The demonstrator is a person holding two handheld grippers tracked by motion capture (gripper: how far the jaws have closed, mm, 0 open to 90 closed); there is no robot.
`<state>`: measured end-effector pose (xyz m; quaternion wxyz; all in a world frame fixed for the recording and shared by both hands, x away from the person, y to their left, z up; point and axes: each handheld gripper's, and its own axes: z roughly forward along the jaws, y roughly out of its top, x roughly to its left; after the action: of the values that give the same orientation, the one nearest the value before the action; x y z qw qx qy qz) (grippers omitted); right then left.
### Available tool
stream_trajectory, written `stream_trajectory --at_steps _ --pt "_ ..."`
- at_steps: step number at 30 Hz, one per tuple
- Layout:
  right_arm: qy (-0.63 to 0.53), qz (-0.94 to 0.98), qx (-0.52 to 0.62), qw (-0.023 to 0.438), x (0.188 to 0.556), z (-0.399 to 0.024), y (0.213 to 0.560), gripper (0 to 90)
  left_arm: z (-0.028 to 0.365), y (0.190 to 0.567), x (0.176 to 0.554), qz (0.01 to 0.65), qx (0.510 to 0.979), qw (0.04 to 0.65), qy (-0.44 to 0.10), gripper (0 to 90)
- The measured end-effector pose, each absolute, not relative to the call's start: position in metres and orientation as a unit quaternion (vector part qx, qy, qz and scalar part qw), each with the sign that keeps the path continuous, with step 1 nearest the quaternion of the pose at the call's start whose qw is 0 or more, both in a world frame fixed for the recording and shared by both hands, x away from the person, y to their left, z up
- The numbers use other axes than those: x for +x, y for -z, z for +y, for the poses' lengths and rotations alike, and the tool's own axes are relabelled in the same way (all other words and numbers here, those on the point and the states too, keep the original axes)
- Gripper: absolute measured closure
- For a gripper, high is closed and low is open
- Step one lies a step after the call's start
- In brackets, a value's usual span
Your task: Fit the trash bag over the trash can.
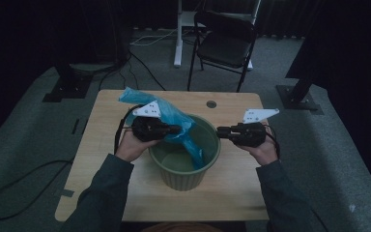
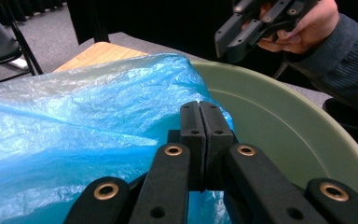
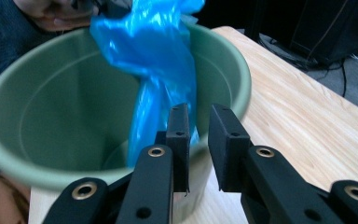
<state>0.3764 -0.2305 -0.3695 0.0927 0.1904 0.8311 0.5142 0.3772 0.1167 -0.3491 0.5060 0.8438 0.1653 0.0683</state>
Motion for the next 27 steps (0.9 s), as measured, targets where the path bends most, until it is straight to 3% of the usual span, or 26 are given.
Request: stream_trajectory --at_steps 16,19,21,27 --pt "-0.514 0.841 0.156 0.069 0.397 -0.184 0.36 66.9 0.105 0.347 0.374 0.148 0.848 0.504 -0.065 89.0" --pt "-0.519 0.839 0.152 0.062 0.399 -0.181 0.36 72.5 0.104 0.348 0.374 0.147 0.849 0.503 -0.065 89.0" --pt "-0.519 0.84 0.145 0.066 0.398 -0.178 0.36 88.1 0.105 0.347 0.374 0.148 0.849 0.504 -0.066 88.6" --pt "-0.518 0.839 0.143 0.087 0.392 -0.184 0.36 90.0 0.121 0.339 0.367 0.152 0.838 0.518 -0.082 82.6"
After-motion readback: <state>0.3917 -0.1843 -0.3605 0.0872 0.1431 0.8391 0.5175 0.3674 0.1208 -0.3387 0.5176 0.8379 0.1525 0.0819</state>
